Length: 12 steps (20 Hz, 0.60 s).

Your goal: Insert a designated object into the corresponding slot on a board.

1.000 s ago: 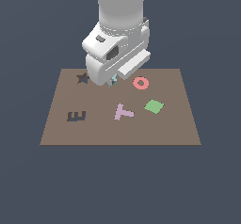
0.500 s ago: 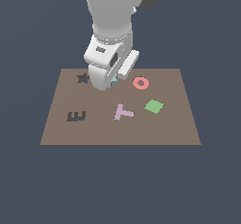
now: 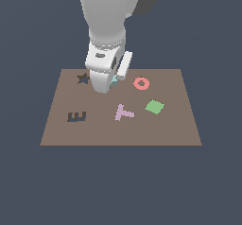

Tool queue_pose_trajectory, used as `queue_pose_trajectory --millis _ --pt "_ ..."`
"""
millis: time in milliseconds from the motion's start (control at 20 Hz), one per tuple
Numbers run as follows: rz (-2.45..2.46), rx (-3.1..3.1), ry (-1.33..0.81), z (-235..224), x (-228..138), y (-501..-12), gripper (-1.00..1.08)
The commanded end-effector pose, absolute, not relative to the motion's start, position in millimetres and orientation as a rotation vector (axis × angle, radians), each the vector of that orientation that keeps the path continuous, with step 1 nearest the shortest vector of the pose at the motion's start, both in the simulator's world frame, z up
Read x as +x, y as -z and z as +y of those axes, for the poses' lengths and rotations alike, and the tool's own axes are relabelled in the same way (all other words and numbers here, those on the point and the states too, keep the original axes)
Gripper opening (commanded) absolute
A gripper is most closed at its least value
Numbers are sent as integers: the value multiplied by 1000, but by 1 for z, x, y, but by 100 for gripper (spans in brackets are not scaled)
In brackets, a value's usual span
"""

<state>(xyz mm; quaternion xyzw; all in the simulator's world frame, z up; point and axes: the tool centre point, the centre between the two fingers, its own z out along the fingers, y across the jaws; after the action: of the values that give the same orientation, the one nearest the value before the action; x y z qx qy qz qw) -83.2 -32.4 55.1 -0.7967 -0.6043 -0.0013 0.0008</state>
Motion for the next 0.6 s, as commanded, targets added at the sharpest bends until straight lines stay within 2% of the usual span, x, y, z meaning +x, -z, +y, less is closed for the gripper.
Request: queue_pose_trajectory --millis 0,550 --pt "-1934 -2475 3 -35 -84 -52 100" --pt "-1960 -2455 0 -37 -84 -45 100"
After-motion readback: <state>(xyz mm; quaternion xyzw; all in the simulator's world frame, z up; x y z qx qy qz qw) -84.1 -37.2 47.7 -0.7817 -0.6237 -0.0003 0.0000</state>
